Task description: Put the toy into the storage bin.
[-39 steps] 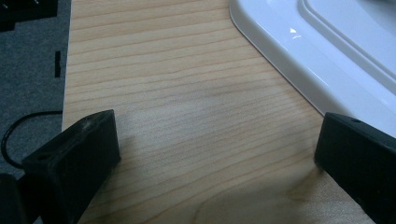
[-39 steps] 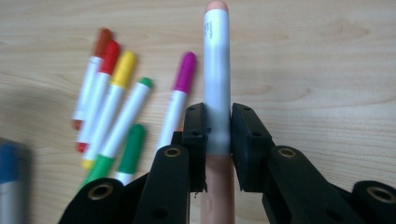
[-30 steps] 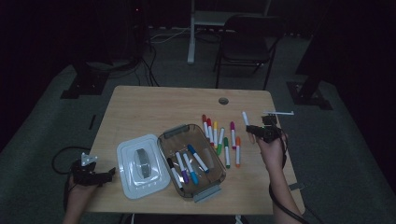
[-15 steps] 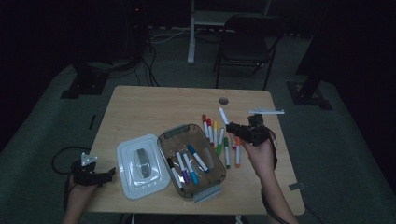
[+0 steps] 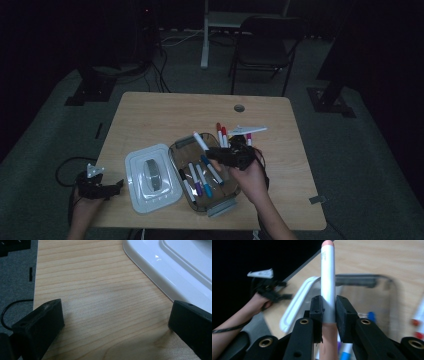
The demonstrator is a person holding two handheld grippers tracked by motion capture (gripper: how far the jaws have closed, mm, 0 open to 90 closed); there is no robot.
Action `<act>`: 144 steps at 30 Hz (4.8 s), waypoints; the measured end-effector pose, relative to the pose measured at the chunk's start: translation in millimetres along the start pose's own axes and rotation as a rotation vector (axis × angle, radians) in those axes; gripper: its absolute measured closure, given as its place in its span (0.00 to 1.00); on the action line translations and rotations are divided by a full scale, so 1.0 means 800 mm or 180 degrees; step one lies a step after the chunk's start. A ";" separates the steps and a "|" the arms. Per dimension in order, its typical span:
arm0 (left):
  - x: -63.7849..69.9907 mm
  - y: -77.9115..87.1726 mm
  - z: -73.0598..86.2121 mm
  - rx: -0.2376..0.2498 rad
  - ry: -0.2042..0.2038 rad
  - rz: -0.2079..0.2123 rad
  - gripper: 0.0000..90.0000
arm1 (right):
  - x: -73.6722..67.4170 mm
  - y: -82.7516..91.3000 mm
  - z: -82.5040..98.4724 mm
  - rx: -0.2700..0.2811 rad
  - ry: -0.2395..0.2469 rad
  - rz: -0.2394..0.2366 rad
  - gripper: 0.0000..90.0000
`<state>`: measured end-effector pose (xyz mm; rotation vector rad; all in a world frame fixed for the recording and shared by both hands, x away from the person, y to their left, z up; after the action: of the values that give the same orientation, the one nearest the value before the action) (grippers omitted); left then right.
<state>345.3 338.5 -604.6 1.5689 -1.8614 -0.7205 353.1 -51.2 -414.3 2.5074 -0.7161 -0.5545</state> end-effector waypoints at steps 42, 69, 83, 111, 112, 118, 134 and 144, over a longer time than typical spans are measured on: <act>0.000 0.000 0.000 0.0007 -0.0006 0.0000 0.01 | -0.032 -0.144 0.072 -0.1620 0.0283 -0.0392 0.85; 0.000 -0.001 -0.001 0.0010 -0.0007 0.0004 0.01 | -0.006 -0.110 0.055 -0.1354 0.0392 -0.0099 0.64; 0.000 -0.001 -0.001 0.0008 -0.0007 0.0005 0.01 | 0.053 0.009 0.030 -0.0651 0.0379 0.0384 0.58; 0.000 -0.001 -0.001 0.0008 -0.0005 0.0006 0.01 | 0.233 0.003 0.174 -0.0948 -0.0762 0.1492 0.67; 0.000 -0.001 -0.001 0.0008 -0.0004 0.0006 0.01 | 0.235 0.001 0.176 -0.0967 -0.0783 0.1494 0.67; 0.000 -0.001 -0.001 0.0008 -0.0004 0.0005 0.01 | 0.248 0.000 0.189 -0.1070 -0.0870 0.1610 0.72; 0.000 -0.001 -0.001 0.0008 -0.0004 0.0006 0.01 | 0.265 0.021 0.202 -0.1143 -0.0896 0.1854 0.85; 0.000 -0.001 0.000 0.0004 -0.0007 0.0005 0.01 | 0.268 0.035 0.199 -0.0842 -0.1240 0.1666 0.86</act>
<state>345.9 338.4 -604.6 1.5677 -1.8649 -0.7209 431.7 -247.1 -580.8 1.8778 -1.2954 -0.8778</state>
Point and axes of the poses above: each handheld gripper's, and its own axes: y roughly backward along the jaws, z roughly out of its underside, x roughly to its right, the point moved 8 cm from there along -y, roughly forward along the jaws, and after that the axes turned 9 degrees about y, right-handed, at the moved point
